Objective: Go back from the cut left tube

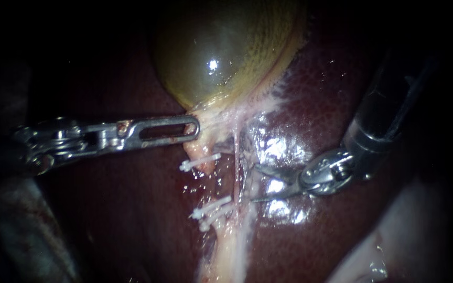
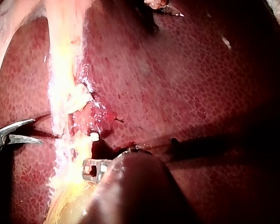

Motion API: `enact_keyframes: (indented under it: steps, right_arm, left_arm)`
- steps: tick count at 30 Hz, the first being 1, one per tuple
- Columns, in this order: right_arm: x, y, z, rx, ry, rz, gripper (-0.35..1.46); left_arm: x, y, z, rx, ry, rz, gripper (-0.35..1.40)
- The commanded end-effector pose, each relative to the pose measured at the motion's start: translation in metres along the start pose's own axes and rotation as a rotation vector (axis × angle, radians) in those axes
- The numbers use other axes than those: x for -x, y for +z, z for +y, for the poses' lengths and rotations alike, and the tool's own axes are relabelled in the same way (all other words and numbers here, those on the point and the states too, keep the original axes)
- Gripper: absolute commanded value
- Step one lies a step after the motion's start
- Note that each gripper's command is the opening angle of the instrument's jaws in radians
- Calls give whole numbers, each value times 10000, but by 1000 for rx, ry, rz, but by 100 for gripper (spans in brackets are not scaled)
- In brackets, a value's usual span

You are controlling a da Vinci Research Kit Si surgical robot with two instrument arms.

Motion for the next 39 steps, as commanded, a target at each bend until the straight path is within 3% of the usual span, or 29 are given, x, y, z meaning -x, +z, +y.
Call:
enact_keyframes:
  steps: [1, 10, 18, 31, 39]
  right_arm:
    - [2, -1, 1, 1, -6, -4, 141]
    - [13, -12, 9, 49, -80, -21, 141]
    - [16, -21, 10, 49, -104, -23, 141]
    - [15, -24, 9, 51, -103, -24, 140]
    - [15, -24, 8, 51, -103, -24, 138]
  left_arm:
    - [0, 0, 0, 0, 1, 0, -35]
    - [2, 5, -5, 0, -2, 2, -35]
    - [4, 12, -11, -1, 1, 6, -35]
    - [9, 43, -21, -3, 8, 16, -35]
    - [9, 58, -16, 0, 0, 15, -35]
